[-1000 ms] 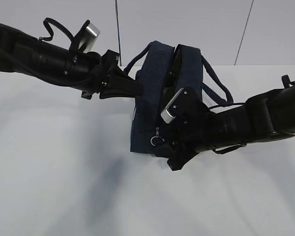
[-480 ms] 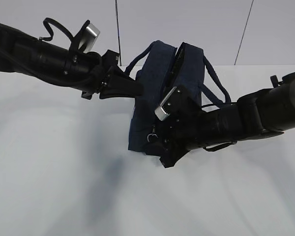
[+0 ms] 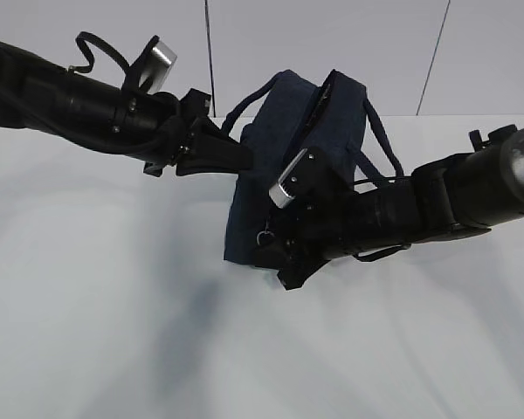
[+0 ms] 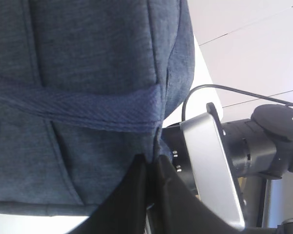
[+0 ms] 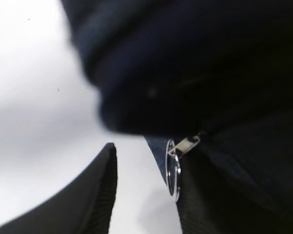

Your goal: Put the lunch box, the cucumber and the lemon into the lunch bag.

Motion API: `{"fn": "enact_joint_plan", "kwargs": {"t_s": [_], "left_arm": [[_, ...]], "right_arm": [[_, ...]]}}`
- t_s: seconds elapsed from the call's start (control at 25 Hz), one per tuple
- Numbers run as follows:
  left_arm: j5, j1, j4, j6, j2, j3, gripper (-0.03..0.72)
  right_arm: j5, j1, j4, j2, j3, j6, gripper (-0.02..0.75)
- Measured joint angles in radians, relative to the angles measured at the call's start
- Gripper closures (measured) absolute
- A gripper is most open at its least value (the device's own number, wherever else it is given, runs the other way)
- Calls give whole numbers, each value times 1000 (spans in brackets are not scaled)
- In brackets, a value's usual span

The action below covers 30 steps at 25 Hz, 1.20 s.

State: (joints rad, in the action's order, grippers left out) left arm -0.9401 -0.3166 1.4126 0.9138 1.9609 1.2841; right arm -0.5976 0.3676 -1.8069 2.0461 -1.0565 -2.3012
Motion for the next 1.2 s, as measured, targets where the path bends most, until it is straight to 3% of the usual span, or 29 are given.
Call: {"fn": "enact_joint_plan", "kwargs": {"t_s": [0.56, 0.92, 1.2], "left_arm": [[-6, 0, -2, 1, 0, 0, 697], [-4, 0, -3, 1, 0, 0, 697], [-4, 0, -2, 1, 0, 0, 697]], "right_arm": [[45, 0, 0, 0, 0, 4, 738], [79, 0, 2, 0, 0, 82, 738], [112, 0, 187, -52, 0, 294, 738]]}}
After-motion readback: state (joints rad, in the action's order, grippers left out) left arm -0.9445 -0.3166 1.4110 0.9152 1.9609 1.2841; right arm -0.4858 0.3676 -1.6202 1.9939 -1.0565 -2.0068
